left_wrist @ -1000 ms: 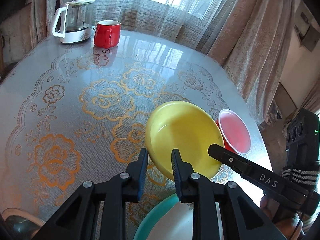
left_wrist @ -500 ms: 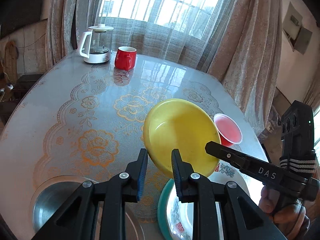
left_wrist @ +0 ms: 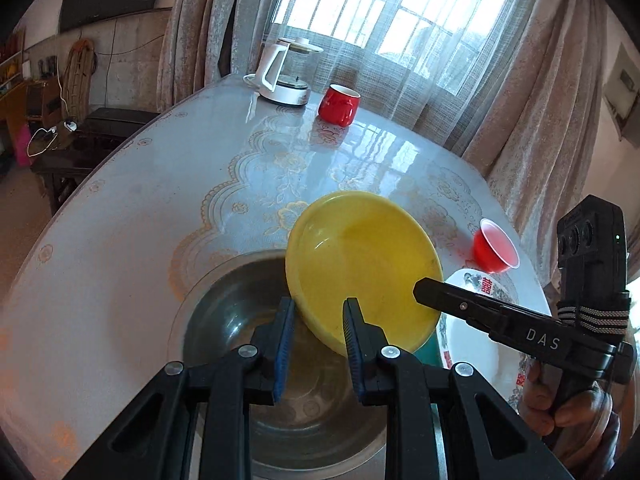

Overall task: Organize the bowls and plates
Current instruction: 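Lift the yellow bowl with both grippers and lower it into the steel basin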

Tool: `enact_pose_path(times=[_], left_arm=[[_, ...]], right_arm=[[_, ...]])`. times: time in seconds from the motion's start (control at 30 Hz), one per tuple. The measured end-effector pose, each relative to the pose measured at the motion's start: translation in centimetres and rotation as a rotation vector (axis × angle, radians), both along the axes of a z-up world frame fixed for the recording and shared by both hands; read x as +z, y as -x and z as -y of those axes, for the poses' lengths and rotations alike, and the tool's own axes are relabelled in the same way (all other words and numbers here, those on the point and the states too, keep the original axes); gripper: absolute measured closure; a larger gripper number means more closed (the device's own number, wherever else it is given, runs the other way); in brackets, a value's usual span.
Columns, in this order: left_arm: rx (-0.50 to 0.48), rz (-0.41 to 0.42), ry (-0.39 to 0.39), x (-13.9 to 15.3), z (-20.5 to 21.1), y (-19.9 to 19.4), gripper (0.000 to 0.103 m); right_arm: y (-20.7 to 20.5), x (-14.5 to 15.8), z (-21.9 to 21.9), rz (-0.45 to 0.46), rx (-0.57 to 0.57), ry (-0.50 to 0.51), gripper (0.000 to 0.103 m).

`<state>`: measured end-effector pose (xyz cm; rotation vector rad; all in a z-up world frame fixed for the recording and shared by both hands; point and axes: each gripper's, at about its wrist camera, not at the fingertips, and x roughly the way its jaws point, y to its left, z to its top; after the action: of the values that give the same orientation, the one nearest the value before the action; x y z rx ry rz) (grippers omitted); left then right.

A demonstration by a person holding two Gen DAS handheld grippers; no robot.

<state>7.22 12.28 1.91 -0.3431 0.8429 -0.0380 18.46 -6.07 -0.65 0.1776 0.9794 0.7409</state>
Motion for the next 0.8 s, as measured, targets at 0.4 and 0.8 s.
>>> enact_pose_path(times=[0.4, 0.8], left_arm=[[0.046, -0.073, 0.035, -3.3, -3.1, 3.6, 0.079], [0.017, -0.08, 0.019, -3.9, -3.1, 2.9, 0.079]], right_arm=[[2.6, -3.0, -4.6, -0.04, 0.12, 0.114, 0.09], [3.0, -3.7, -5.4, -0.012, 0.098, 0.215, 0.09]])
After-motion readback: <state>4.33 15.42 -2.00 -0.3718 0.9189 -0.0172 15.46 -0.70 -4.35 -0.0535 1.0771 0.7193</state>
